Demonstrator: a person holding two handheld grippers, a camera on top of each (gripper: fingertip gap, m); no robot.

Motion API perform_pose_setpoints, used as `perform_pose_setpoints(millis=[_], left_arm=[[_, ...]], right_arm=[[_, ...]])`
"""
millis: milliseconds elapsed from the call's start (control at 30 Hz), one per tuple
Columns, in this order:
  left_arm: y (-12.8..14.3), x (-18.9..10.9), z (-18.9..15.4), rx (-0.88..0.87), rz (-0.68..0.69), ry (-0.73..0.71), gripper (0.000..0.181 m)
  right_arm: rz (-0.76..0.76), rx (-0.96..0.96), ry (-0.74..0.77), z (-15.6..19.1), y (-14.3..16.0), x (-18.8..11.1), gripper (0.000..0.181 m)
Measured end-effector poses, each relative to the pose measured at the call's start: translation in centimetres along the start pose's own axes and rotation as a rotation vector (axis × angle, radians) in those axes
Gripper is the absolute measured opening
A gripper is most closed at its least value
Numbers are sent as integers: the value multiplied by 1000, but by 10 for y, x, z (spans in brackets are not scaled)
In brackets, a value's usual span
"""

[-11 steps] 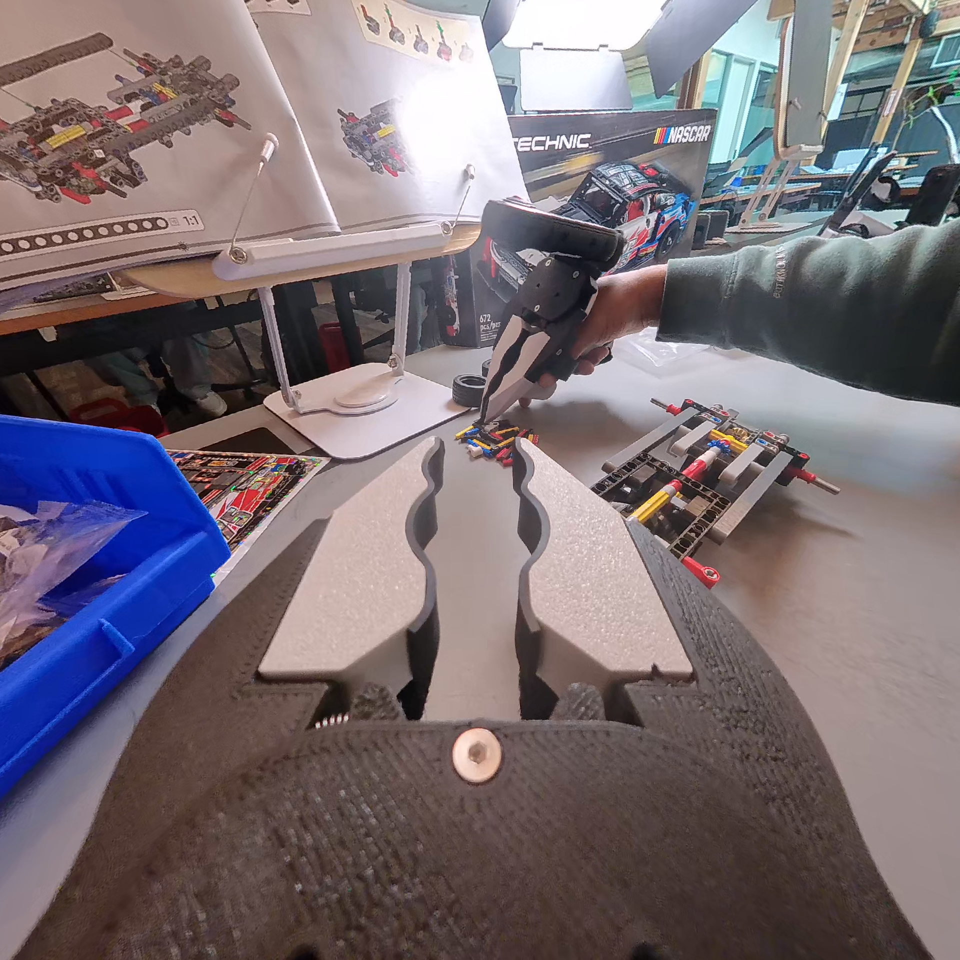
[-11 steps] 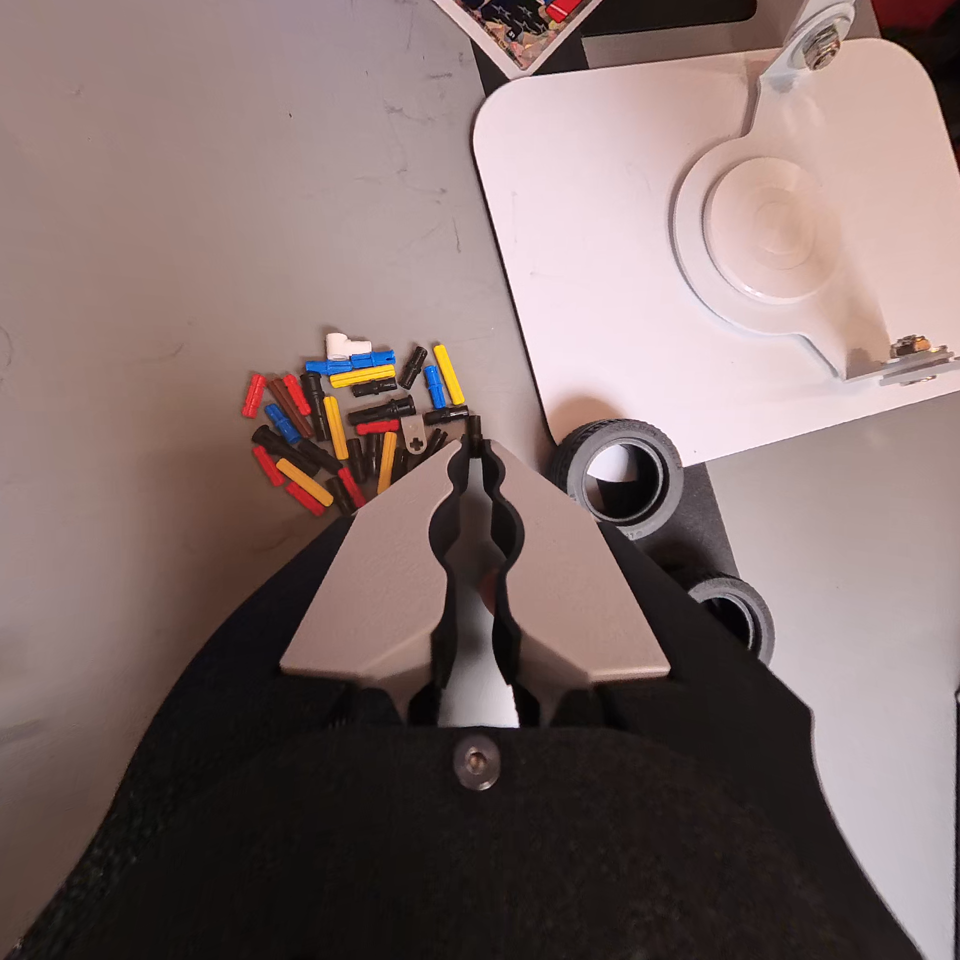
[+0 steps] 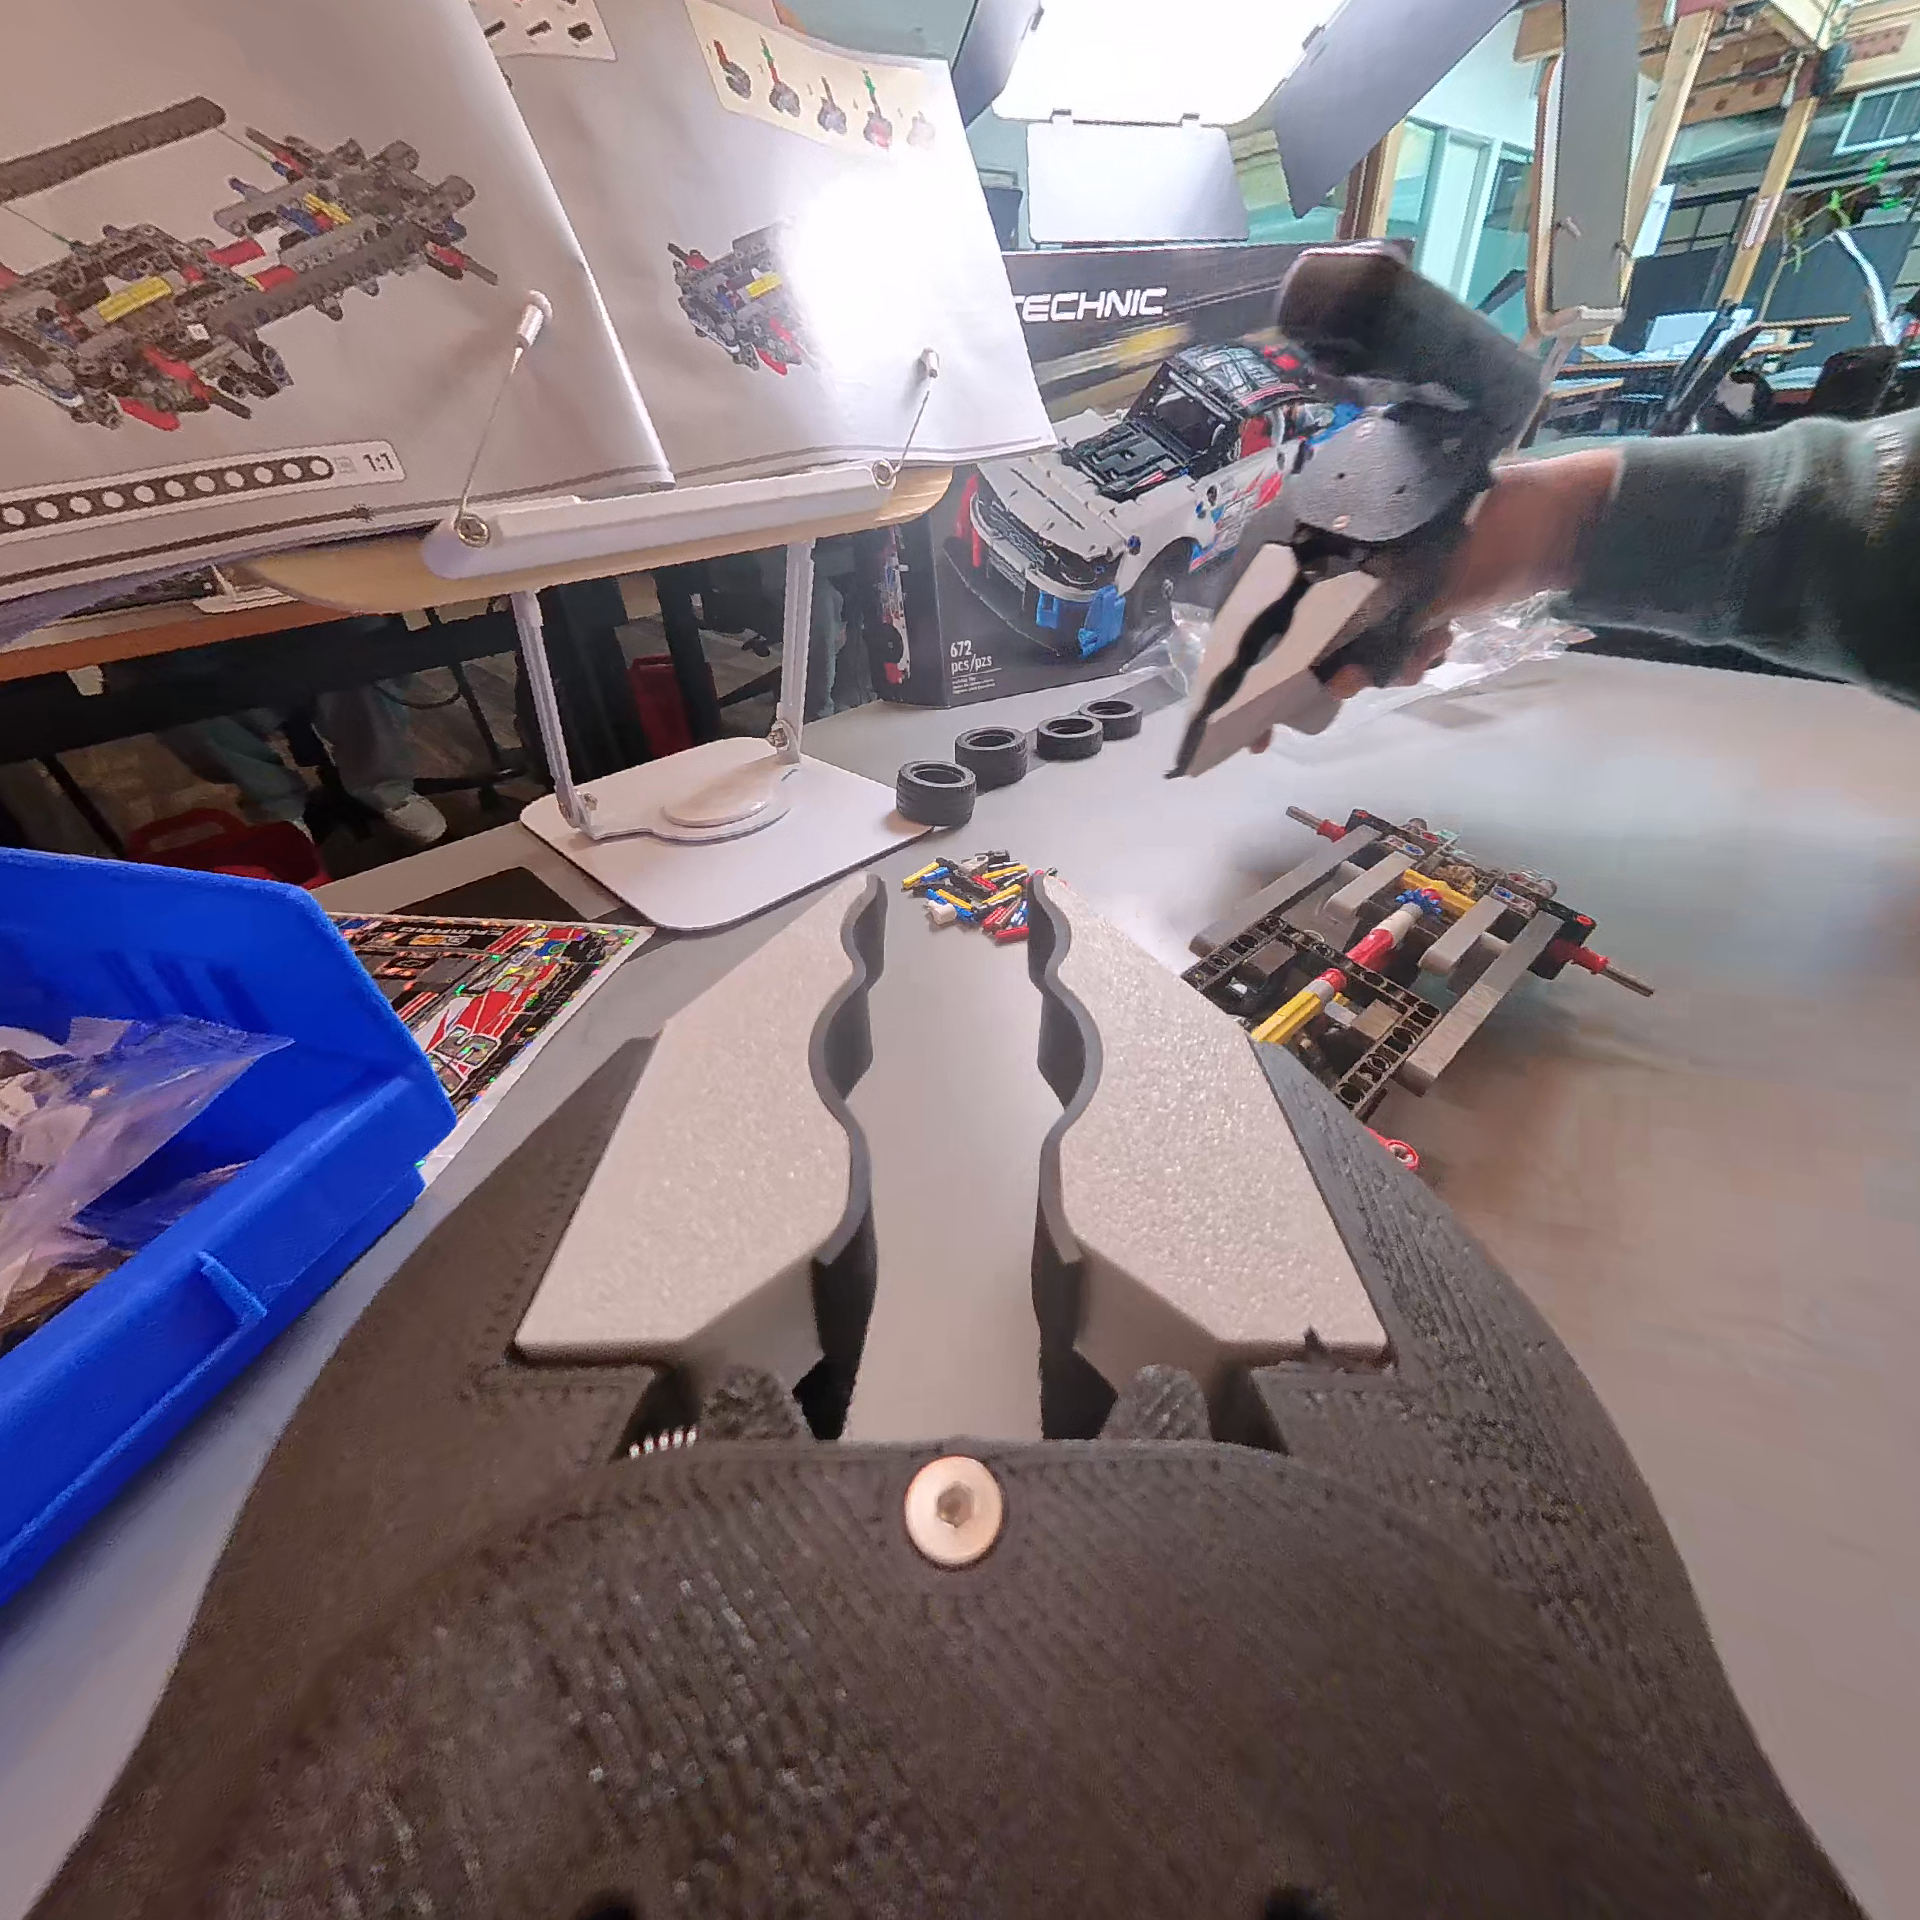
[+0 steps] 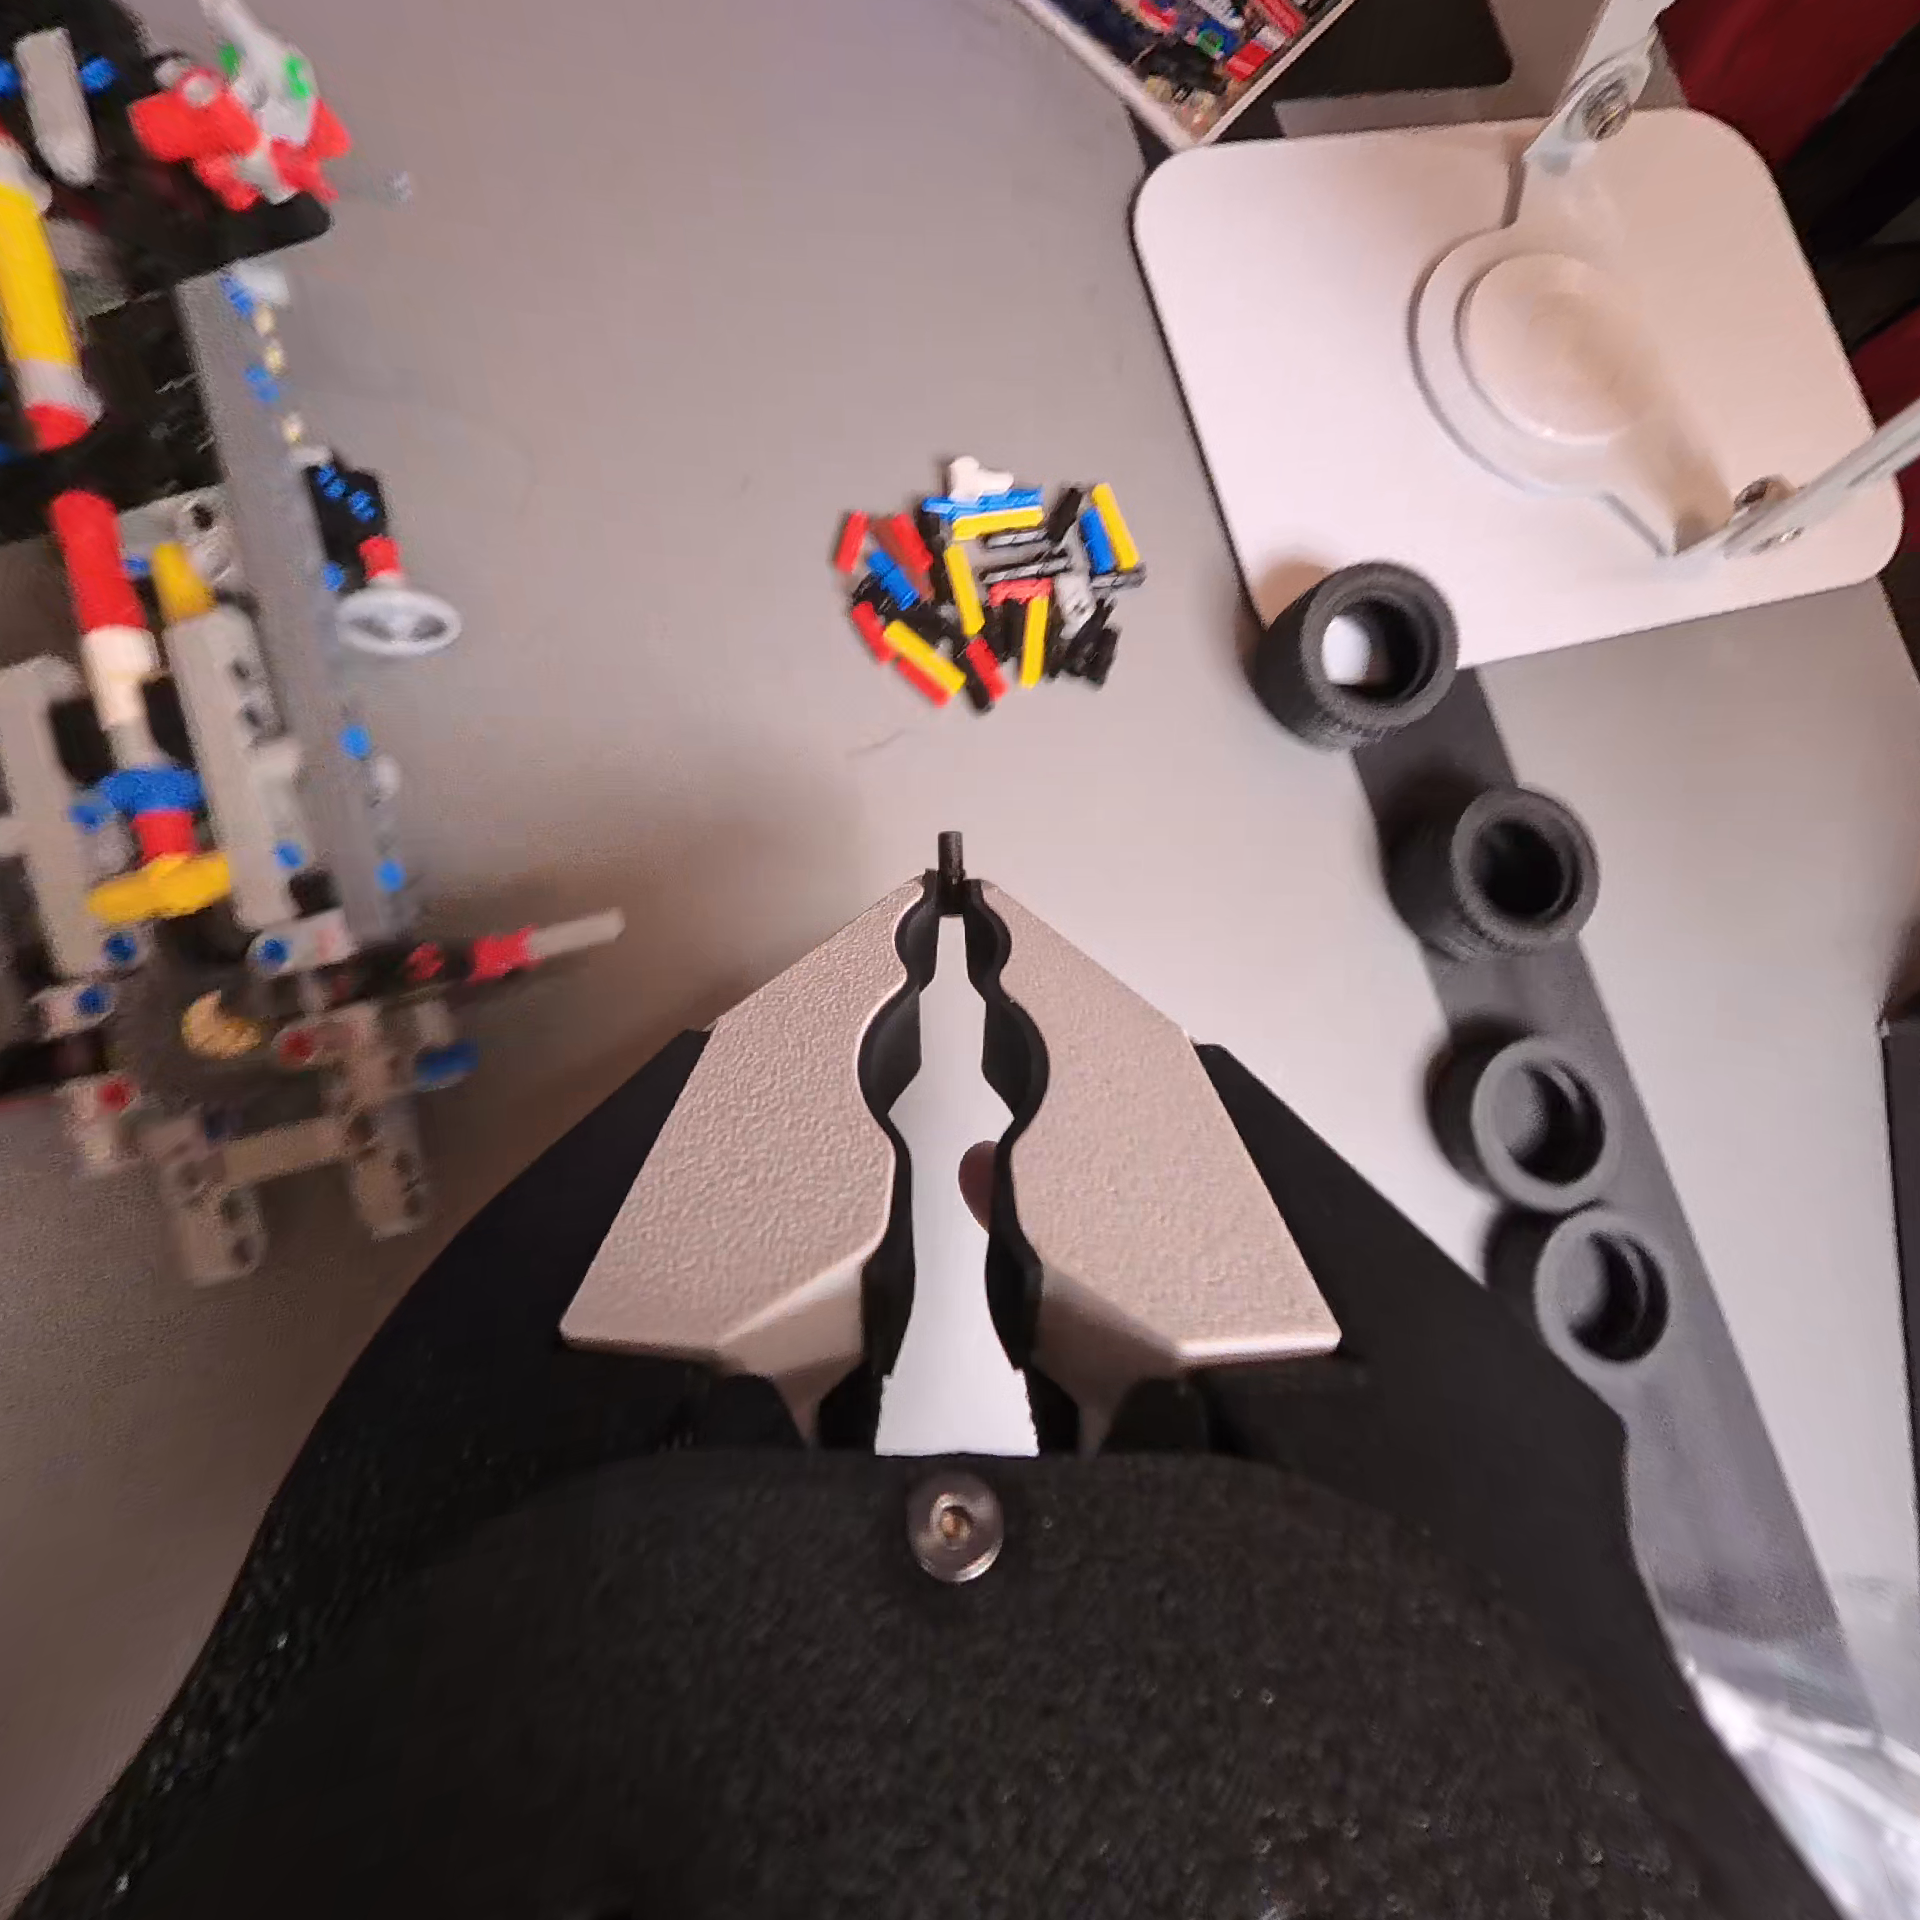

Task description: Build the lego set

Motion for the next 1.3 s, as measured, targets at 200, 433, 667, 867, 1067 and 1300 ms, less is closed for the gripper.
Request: perform_pose_setpoints(millis=[200, 433, 667, 867, 1067, 1300], left_arm=[[5, -2, -6, 42, 42, -13, 29], [9, -13, -2, 40, 57, -44, 31], [10, -15, -3, 45, 57, -47, 31], [10, -14, -3, 46, 60, -44, 31], [11, -14, -3, 45, 64, -40, 31], [13, -13, -2, 37, 71, -39, 31]], right_arm=[[67, 7, -47, 67, 31, -35, 1], [123, 33, -80, 123, 57, -49, 1], [111, 55, -60, 128, 60, -45, 1], [92, 47, -25, 117, 55, -41, 1], [-87, 47, 224, 65, 28, -37, 1], [-172, 24, 336, 20, 10, -15, 1]])
Point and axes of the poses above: each gripper's, where its closed fingertips meet, x out along the fingers, y out of its underside, z = x × y across the jaws, the point moved 3 cm from there along -x, back along the fingers, and after that the axes turned 14 degrees about -x, right-handed, at the moved point
